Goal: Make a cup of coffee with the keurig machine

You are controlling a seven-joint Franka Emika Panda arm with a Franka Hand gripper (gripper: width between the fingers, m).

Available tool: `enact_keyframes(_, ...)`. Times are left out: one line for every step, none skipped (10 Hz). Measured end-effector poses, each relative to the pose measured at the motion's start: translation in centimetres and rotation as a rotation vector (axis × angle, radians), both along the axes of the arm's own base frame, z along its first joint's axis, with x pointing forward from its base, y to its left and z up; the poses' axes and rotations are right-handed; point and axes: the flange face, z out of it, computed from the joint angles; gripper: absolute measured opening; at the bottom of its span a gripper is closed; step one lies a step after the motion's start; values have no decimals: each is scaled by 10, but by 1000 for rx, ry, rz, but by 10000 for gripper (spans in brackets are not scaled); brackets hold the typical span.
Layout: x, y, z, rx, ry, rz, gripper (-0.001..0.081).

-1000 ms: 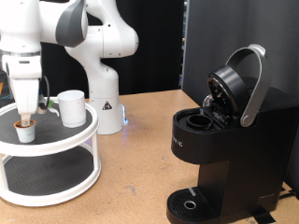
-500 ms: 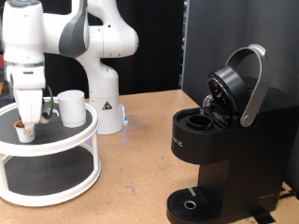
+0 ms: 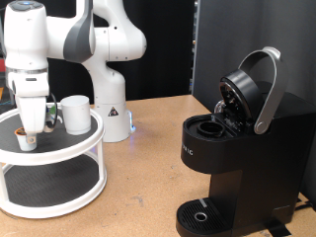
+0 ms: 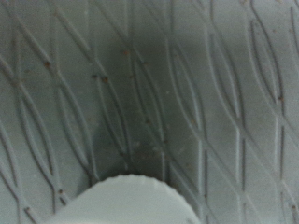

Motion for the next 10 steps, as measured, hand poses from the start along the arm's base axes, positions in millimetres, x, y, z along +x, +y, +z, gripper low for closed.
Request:
enact_keyframes(0,0,0,2,-1,-2,689)
enact_keyframes(0,0,0,2,-1,-3,503)
enact_keyframes(0,-1,0,3,-1,-5,503)
enact_keyframes(0,-1,1,4,-1,-7,458)
enact_keyframes(0,-2,2,8,3,-9,458)
enact_keyframes(0,-3,4,15,8,-13,458)
enact_keyframes(0,-5,8,27,16,-13,458)
enact_keyframes(-1,-7,15,39,22,-12,458)
enact_keyframes(-1,-9,25,48,27,-9,458)
enact_keyframes(-1,-10,36,54,28,-4,446)
